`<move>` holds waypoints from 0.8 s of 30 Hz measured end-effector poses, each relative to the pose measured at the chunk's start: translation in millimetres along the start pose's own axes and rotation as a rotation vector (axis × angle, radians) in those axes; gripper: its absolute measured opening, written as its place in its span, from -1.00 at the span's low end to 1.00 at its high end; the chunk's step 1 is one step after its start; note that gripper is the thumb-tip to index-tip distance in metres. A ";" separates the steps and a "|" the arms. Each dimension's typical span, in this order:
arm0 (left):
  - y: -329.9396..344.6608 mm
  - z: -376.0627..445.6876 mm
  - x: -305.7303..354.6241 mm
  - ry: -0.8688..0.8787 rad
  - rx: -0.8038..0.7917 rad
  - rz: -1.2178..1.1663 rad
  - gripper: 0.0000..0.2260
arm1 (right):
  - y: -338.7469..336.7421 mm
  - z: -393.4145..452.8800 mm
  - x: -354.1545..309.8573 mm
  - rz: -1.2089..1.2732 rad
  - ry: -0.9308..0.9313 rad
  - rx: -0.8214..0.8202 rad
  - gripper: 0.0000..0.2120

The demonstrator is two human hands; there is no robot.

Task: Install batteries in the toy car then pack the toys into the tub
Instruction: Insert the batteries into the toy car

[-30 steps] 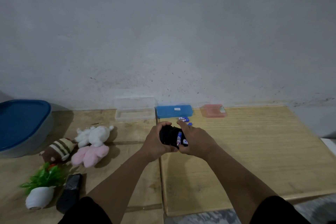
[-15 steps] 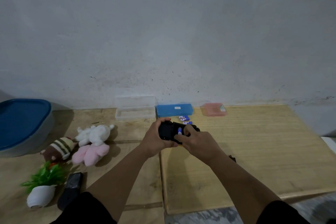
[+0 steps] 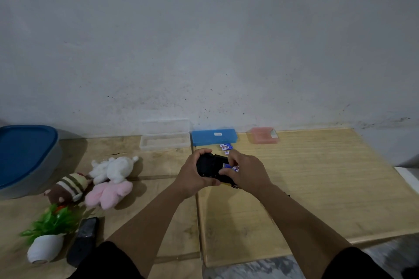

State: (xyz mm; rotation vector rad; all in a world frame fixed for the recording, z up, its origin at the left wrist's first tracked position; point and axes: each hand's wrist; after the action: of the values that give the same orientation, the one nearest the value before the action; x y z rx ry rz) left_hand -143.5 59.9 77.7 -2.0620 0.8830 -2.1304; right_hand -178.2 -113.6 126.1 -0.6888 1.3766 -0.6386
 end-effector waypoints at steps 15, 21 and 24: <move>-19.4 5.3 3.4 -0.082 -0.009 -0.122 -0.28 | -14.2 2.4 4.1 -0.150 -0.040 -0.175 -0.58; -25.4 11.4 3.0 -0.097 -0.005 -0.109 -0.20 | -2.3 -1.1 11.6 -0.387 -0.139 -0.156 -0.55; -24.9 11.8 2.9 -0.095 -0.005 -0.104 -0.21 | 0.4 -0.2 15.7 -0.427 -0.256 -0.103 -0.57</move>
State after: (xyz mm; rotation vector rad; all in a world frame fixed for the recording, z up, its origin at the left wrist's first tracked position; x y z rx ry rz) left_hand -124.1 75.2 90.3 -2.2378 0.7865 -2.0601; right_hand -177.0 -125.3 115.6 -1.1238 1.0360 -0.7867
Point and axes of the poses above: each hand's wrist, its own z-axis towards the middle knuckle, its own y-axis out of the palm, x = y × z, and after that the axes turned 13 degrees about z, right-handed
